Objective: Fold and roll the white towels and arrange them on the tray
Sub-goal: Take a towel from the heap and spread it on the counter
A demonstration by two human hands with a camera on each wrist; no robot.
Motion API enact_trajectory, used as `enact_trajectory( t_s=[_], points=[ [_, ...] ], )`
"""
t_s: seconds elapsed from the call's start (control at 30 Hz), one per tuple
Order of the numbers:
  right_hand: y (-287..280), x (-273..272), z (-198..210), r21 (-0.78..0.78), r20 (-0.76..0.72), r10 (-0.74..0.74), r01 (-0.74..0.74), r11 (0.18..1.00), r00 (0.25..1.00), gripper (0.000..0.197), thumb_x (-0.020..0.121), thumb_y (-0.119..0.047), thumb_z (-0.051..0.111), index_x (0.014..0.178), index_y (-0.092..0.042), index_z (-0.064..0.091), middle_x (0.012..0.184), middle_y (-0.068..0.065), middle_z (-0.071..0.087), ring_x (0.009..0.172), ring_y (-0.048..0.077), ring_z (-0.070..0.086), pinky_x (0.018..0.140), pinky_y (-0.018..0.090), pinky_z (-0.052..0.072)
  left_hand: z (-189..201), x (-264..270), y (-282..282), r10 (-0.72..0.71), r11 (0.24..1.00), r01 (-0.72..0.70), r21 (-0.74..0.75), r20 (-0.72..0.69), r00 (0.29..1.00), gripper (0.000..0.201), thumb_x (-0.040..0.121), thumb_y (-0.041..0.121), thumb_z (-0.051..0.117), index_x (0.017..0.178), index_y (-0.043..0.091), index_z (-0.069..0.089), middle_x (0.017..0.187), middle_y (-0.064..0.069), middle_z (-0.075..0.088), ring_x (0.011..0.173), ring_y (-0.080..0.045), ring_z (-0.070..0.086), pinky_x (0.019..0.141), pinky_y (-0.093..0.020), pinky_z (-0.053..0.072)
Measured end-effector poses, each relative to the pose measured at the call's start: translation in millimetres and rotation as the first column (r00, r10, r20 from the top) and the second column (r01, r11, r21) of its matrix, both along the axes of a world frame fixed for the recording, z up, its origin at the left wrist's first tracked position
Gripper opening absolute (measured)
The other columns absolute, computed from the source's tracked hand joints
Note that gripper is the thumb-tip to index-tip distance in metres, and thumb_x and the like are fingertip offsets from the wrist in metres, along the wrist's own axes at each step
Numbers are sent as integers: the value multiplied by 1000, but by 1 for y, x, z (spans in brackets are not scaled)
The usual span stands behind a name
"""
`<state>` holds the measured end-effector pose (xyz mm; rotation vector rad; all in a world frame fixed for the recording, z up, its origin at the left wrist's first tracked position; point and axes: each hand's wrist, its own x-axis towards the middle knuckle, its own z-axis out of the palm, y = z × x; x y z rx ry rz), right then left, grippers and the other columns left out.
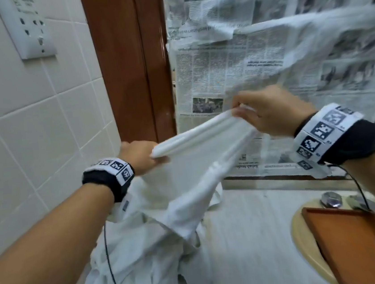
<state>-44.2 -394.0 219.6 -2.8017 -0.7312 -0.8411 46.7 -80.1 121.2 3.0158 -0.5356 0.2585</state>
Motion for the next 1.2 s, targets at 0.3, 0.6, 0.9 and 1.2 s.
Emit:
enact_trajectory(
  t_s=[0.3, 0.6, 0.9, 1.2],
  points=[
    [-11, -46, -88, -159, -369, -84, 27, 987, 926, 35, 90, -59, 60, 101, -27, 56, 82, -5, 55, 75, 20, 53, 63, 31, 39, 19, -28, 22, 345, 901, -408, 146, 328, 879, 13, 87, 22, 51, 99, 23, 55, 103, -5, 68, 100, -32, 62, 88, -39, 40],
    [44, -47, -96, 101, -437, 103, -65, 993, 893, 21, 100, -37, 54, 92, -20, 63, 78, -3, 61, 69, 18, 56, 58, 30, 40, 80, -115, 34, 616, 640, -396, -659, 132, 777, 26, 90, 22, 48, 108, 4, 48, 101, -19, 57, 93, -40, 55, 72, -36, 39],
    [64, -55, -49, 788, -222, 67, 138, 600, 973, 20, 93, -33, 58, 80, -19, 66, 74, 0, 67, 68, 22, 60, 60, 33, 50, 109, -212, 10, -293, 664, 92, -742, -145, 945, 58, 71, 47, 84, 110, 9, 65, 97, -12, 73, 85, -27, 73, 72, -42, 61],
    [62, -160, -3, 718, 50, 125, -123, 685, 991, 8, 97, -27, 62, 97, -20, 66, 83, -9, 69, 75, 4, 64, 67, 22, 48, 55, -230, -55, -563, 822, 422, -382, -439, 700, 25, 75, 66, 71, 89, 46, 69, 85, 28, 70, 85, 11, 64, 97, -30, 49]
  ],
)
